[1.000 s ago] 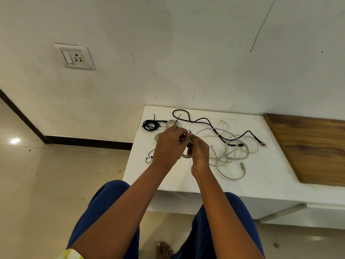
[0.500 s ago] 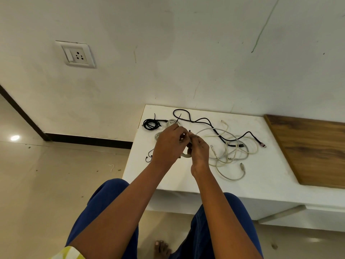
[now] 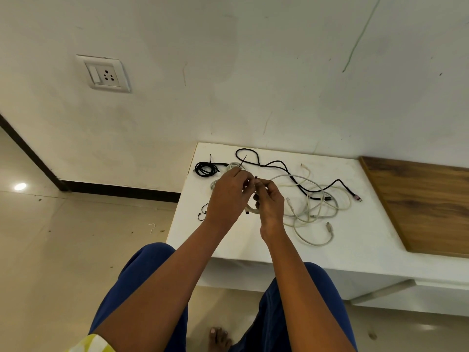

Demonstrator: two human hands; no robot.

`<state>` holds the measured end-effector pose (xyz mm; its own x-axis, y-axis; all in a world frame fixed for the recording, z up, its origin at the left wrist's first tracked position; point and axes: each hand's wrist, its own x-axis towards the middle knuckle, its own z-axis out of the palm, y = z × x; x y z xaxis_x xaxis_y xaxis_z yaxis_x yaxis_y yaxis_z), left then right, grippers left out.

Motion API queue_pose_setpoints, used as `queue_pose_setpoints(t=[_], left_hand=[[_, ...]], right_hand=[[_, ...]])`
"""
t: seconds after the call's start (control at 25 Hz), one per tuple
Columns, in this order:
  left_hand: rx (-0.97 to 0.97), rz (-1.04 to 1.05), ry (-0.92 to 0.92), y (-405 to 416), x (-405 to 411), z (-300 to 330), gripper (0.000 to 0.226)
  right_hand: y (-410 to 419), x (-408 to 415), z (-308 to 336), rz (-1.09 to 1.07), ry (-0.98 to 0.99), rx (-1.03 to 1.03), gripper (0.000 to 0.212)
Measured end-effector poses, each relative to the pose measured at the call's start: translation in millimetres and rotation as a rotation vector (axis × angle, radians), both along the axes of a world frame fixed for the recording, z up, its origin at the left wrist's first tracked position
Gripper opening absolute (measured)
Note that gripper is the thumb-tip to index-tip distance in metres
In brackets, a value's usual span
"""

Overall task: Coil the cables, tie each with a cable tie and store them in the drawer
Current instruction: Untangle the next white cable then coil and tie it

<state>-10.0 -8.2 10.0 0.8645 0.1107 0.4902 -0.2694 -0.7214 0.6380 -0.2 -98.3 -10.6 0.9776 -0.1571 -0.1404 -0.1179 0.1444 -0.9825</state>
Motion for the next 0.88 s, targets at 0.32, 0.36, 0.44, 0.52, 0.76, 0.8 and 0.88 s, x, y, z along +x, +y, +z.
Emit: queue_pose_setpoints(t=[0.32,0.36,0.44,0.52,0.76,0.8,0.88], left_hand=[[0.018,-0.006,-0.005,-0.7,-1.5,2.6,0.01],[0.022,-0.008,-0.003,-0.7,-1.1,2.7,0.01],[0.041,-0.011,-0.004,-0.1,-0.6,2.1,0.011],[0.064,-0.014,-0.009,0.8,0.4,0.8,0.013],[-0.2,-0.028,0.082,2.7,4.9,-2.6,0.012],[-0.288,-0.018,0.122,3.6,6.0,-2.6,0.013],[-0.434,-0.002,0.226,5.5,8.1,-2.9,0.016]], right_hand=[[-0.4,0.6,-1.9,-0.014,0.01,-0.026,0.017],[-0.5,0.6,-2.3,-0.014,0.007,-0.033,0.018],[-0.5,0.7,-2.9,-0.011,-0.017,-0.054,0.017],[0.0,0.9,-3.3,-0.005,-0.051,-0.075,0.016],[-0.5,1.0,-3.9,0.035,-0.092,-0.032,0.013],[-0.7,1.0,-4.8,0.056,-0.101,-0.044,0.013],[-2.5,1.9,-7.6,0.087,-0.123,-0.206,0.013]])
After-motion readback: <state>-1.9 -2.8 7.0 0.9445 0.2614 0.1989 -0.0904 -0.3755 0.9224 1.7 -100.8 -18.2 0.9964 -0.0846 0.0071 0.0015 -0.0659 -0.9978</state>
